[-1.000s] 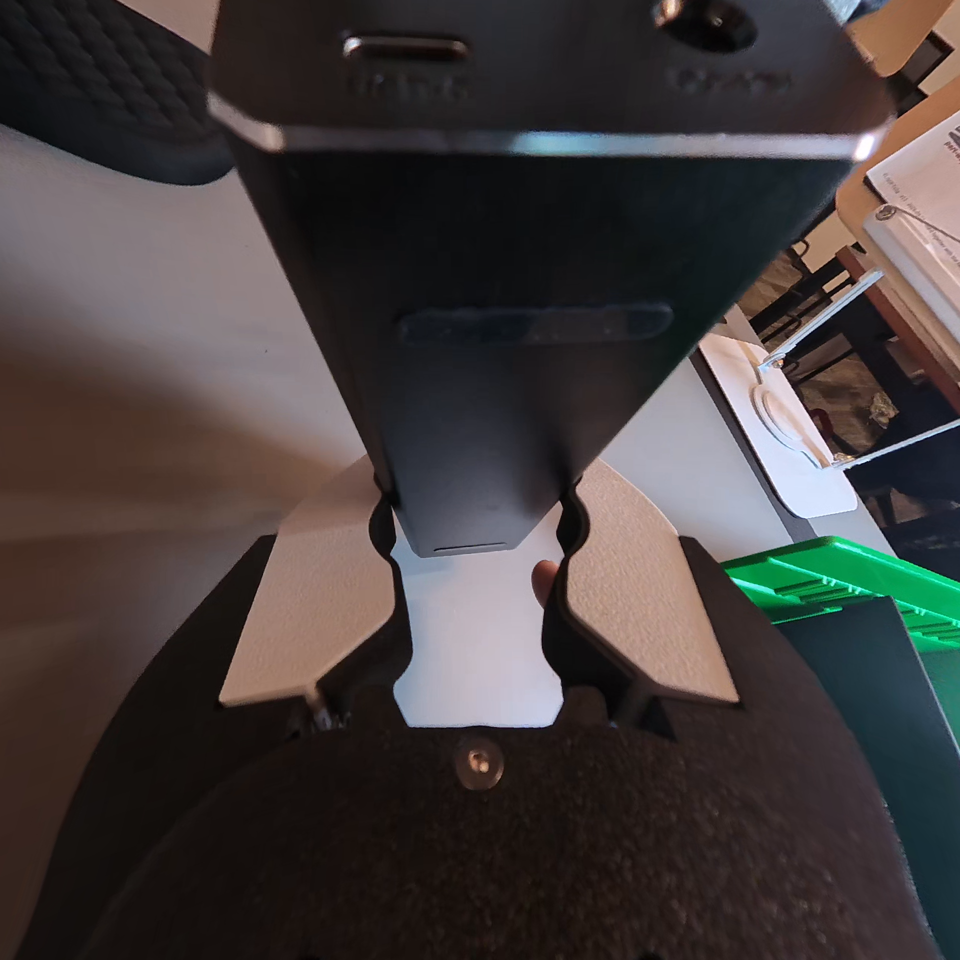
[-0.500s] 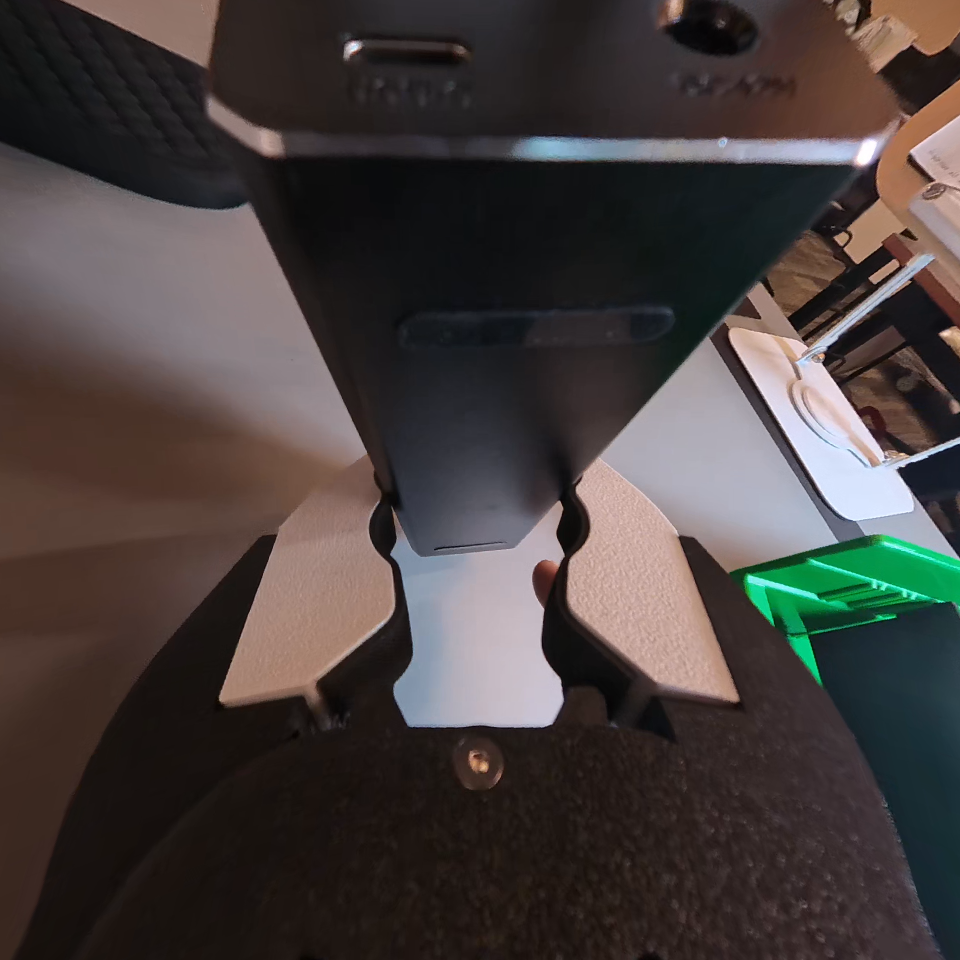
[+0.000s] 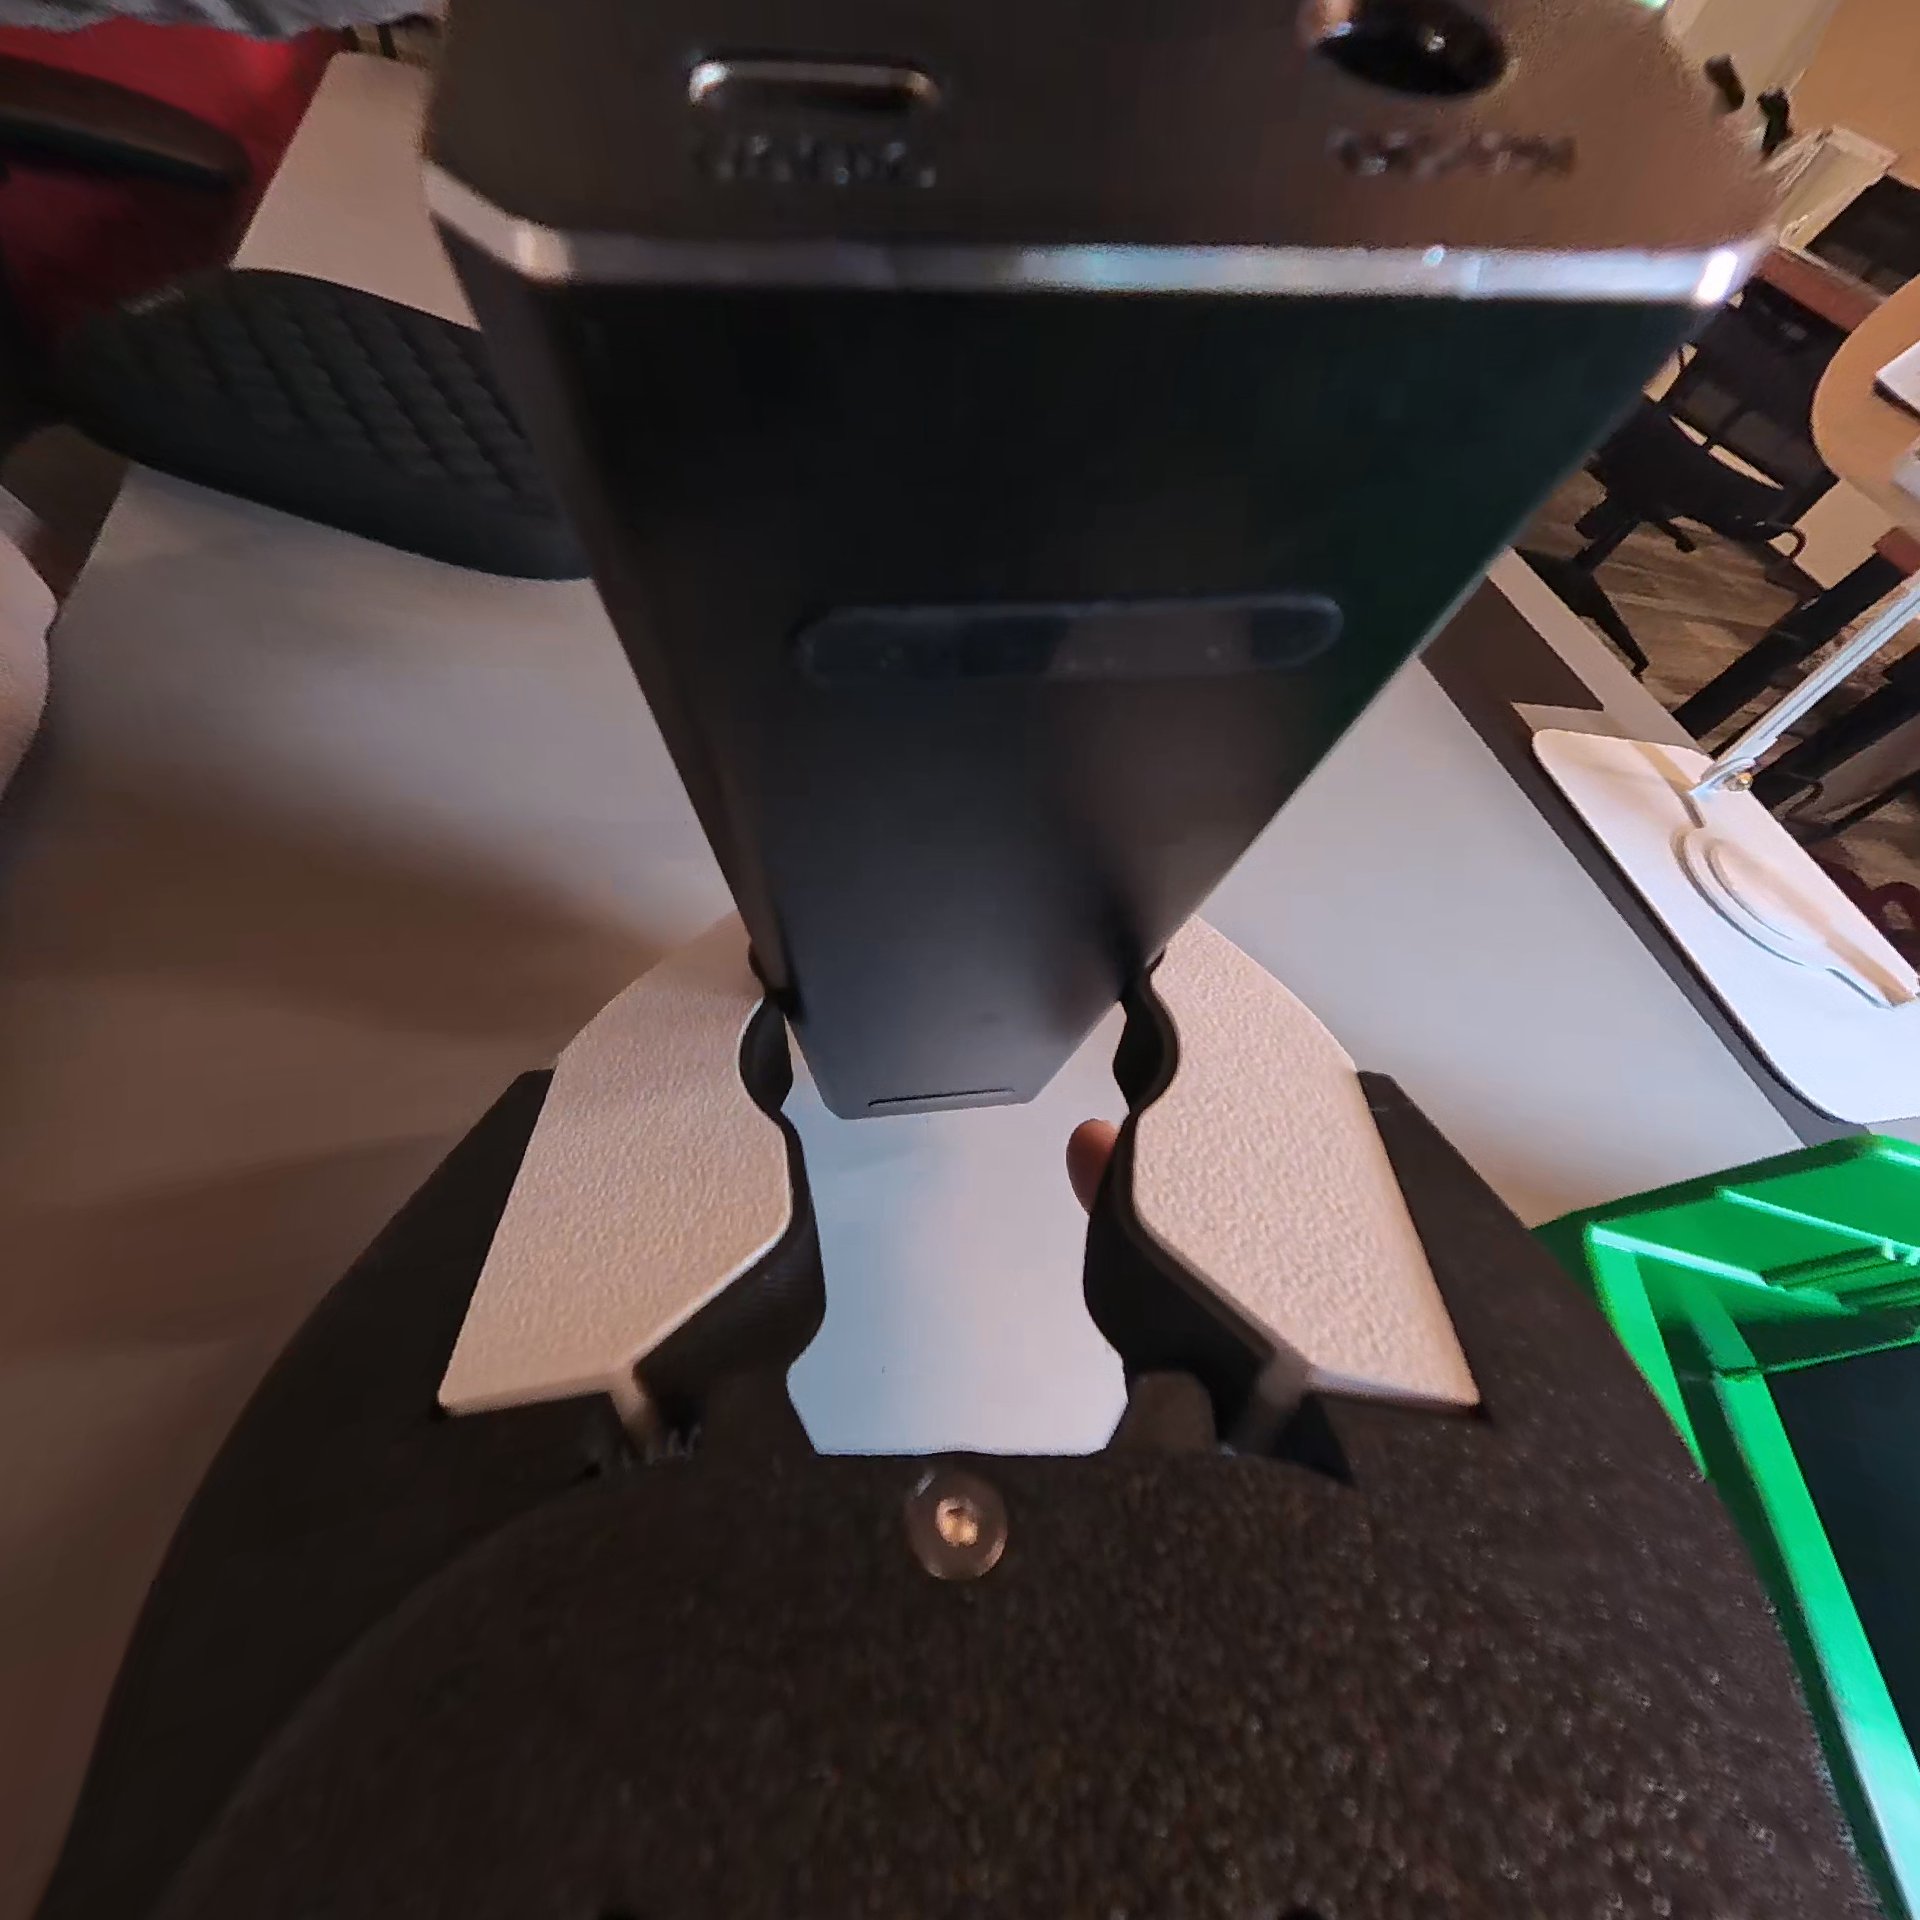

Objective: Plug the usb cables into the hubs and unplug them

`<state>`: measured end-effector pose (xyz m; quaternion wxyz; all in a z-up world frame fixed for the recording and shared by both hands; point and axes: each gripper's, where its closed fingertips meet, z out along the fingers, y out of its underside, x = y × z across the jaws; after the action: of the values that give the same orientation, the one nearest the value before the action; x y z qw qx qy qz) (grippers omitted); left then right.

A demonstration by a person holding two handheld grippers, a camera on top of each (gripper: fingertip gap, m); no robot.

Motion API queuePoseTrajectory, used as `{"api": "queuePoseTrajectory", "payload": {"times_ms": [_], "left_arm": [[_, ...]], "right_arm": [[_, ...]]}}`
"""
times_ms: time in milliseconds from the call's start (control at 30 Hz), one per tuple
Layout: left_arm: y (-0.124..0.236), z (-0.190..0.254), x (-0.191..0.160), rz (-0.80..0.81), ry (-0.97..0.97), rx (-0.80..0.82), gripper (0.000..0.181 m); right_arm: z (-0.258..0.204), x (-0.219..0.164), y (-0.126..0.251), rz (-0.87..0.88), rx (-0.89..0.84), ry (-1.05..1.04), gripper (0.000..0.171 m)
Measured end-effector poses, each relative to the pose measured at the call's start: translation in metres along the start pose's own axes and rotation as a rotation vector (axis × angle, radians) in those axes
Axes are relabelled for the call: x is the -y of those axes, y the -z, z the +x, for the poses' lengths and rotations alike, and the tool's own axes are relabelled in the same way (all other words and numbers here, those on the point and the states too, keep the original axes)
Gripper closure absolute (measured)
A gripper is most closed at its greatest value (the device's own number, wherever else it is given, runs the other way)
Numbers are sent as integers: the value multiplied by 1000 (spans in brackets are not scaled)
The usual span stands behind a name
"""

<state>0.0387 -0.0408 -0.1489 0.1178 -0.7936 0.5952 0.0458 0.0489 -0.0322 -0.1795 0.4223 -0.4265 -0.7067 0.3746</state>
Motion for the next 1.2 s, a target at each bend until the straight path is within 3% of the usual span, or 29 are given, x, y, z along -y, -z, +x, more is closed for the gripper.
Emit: {"api": "queuePoseTrajectory", "payload": {"times_ms": [600, 1200], "left_arm": [[-8, -2, 5, -77, -26, 26, 166], [-6, -1, 16, 288, 66, -50, 167]], "right_arm": [[1, 3, 1, 27, -15, 3, 110], [2, -1, 2, -11, -54, 45, 110]]}}
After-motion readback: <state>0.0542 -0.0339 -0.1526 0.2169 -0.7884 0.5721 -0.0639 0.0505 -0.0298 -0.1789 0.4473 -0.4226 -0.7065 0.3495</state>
